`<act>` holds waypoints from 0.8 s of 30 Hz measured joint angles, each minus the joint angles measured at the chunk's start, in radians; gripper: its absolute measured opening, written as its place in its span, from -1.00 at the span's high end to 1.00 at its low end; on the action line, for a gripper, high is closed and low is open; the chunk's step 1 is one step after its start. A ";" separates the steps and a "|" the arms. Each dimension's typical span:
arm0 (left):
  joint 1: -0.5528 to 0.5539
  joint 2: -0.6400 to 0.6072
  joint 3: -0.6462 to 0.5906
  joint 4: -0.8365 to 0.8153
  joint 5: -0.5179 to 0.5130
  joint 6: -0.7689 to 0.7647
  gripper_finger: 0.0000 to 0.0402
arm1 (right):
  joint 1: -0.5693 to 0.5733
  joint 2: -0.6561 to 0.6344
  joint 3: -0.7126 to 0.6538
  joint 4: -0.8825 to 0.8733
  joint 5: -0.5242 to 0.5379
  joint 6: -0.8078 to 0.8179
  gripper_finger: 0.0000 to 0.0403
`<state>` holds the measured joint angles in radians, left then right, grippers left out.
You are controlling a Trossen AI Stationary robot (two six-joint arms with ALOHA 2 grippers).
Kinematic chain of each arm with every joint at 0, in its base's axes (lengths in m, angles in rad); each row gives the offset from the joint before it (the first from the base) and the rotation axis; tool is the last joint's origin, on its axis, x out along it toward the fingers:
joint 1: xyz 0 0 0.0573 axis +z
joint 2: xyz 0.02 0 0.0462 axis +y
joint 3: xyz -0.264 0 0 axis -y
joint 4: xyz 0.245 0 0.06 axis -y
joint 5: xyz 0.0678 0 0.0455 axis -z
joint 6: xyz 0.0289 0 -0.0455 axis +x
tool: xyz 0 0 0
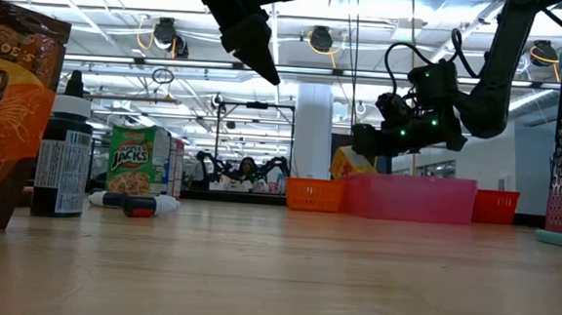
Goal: Pick & Place Kitchen Items
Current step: Put the yellow cereal box into the pink bin, then put the green cereal box into the pink bin
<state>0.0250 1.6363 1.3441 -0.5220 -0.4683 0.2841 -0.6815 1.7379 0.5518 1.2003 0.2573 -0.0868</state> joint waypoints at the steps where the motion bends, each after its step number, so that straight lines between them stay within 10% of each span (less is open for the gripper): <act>1: 0.000 0.000 0.000 0.000 0.000 0.000 0.74 | 0.000 0.000 0.000 0.000 0.000 0.000 0.62; 24: 0.000 0.000 0.000 -0.010 0.000 -0.040 0.74 | 0.074 -0.342 -0.047 -0.426 0.003 -0.031 0.48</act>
<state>0.0250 1.6363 1.3441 -0.5323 -0.4678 0.2437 -0.6072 1.3961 0.5053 0.7746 0.2607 -0.1173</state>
